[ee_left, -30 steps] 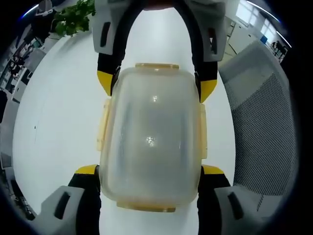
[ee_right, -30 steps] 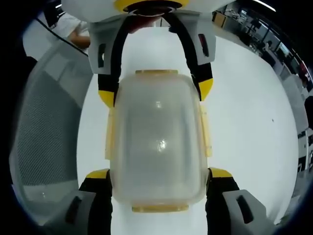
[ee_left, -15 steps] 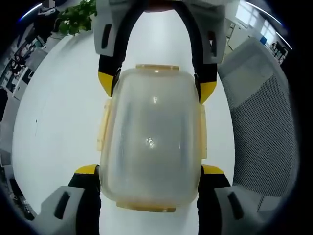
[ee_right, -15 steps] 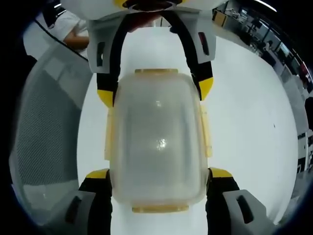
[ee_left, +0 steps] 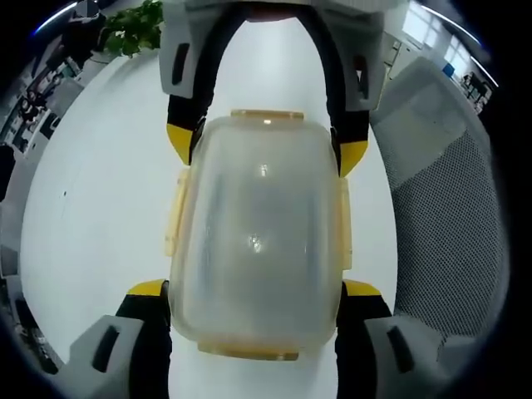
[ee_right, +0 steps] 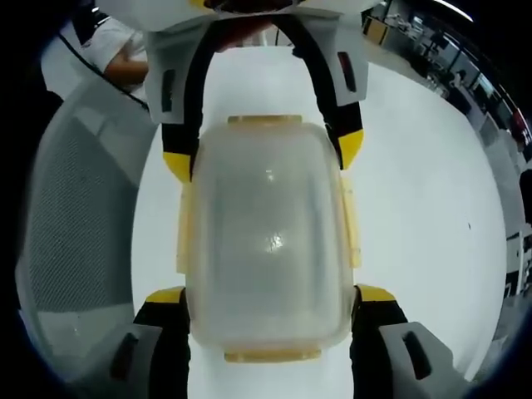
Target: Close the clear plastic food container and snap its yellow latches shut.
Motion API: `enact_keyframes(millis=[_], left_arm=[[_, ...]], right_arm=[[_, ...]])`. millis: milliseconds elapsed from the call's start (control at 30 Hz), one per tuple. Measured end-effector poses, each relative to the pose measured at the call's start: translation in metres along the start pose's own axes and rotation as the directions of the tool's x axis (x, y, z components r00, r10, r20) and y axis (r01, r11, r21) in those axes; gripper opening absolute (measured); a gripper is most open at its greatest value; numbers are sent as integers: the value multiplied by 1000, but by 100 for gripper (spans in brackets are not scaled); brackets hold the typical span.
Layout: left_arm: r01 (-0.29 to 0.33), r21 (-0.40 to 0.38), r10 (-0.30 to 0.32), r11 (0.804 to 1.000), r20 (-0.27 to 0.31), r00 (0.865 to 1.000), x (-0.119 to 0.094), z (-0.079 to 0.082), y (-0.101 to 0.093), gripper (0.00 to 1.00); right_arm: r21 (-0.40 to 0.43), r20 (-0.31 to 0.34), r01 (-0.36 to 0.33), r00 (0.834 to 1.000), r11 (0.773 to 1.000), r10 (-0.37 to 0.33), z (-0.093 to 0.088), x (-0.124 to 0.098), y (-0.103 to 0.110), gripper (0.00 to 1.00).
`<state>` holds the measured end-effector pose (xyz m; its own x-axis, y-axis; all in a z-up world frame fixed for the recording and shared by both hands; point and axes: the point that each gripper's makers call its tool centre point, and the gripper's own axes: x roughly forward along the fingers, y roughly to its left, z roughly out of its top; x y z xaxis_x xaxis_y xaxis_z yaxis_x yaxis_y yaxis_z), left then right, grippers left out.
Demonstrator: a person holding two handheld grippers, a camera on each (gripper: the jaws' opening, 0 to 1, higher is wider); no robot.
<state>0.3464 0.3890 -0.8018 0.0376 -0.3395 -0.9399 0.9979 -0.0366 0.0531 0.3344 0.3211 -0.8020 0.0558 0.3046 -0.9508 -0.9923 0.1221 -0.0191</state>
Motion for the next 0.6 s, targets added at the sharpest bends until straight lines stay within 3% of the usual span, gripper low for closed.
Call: enact_keyframes(millis=[233,600], left_arm=[[4,7,-4,1000,-1,1000,-4,-8,1,82],[0,8,0,1000,-6,1000,-2,-7,2,82]], right_arm=[[9,-6,3,1000,1000,-3,9,3,0,80],[9,-12,7,1000,1000,-7,7,2,-1,81]])
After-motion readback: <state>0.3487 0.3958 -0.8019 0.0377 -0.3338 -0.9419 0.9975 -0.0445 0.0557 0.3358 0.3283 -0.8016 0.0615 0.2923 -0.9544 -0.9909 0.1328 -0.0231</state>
